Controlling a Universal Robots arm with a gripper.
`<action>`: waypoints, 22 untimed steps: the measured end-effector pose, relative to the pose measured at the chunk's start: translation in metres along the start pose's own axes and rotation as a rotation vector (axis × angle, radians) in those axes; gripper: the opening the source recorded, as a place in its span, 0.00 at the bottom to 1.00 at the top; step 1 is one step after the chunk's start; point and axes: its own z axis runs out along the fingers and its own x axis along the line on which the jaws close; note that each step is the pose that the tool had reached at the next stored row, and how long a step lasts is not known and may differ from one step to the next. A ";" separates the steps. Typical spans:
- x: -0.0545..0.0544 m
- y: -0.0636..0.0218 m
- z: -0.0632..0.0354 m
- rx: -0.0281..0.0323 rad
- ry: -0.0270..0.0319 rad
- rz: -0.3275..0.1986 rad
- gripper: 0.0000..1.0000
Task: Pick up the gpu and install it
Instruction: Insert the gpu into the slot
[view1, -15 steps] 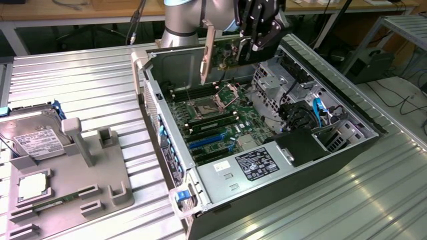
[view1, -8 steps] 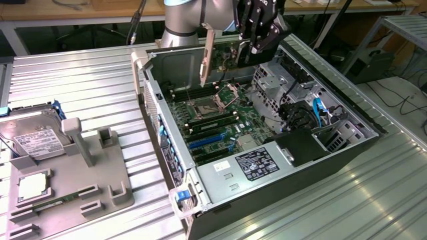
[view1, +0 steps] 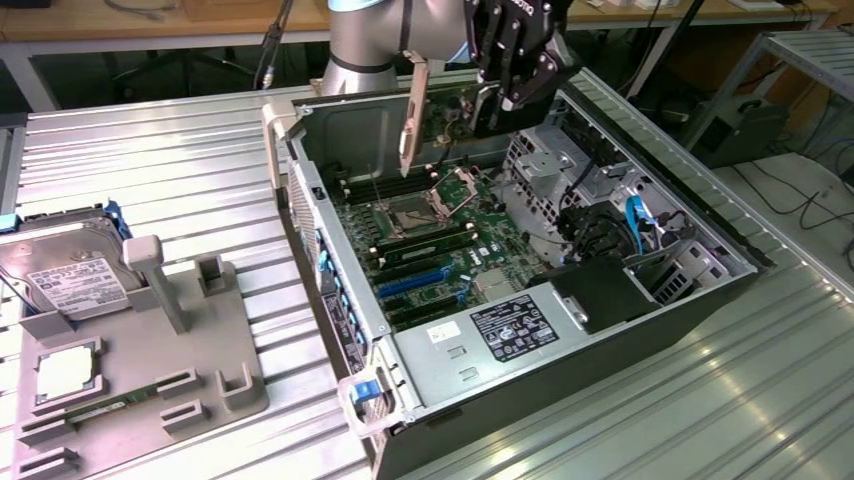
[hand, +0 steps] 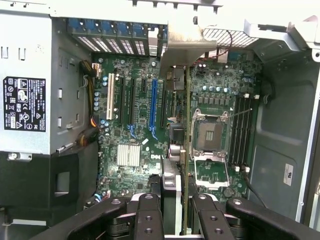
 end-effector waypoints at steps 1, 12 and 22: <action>0.000 0.0000 0.0005 0.0000 0.0000 0.000 0.29; 0.000 0.0002 0.0074 0.0000 0.0000 0.000 0.29; 0.000 0.0005 0.0154 0.0002 0.0000 0.000 0.29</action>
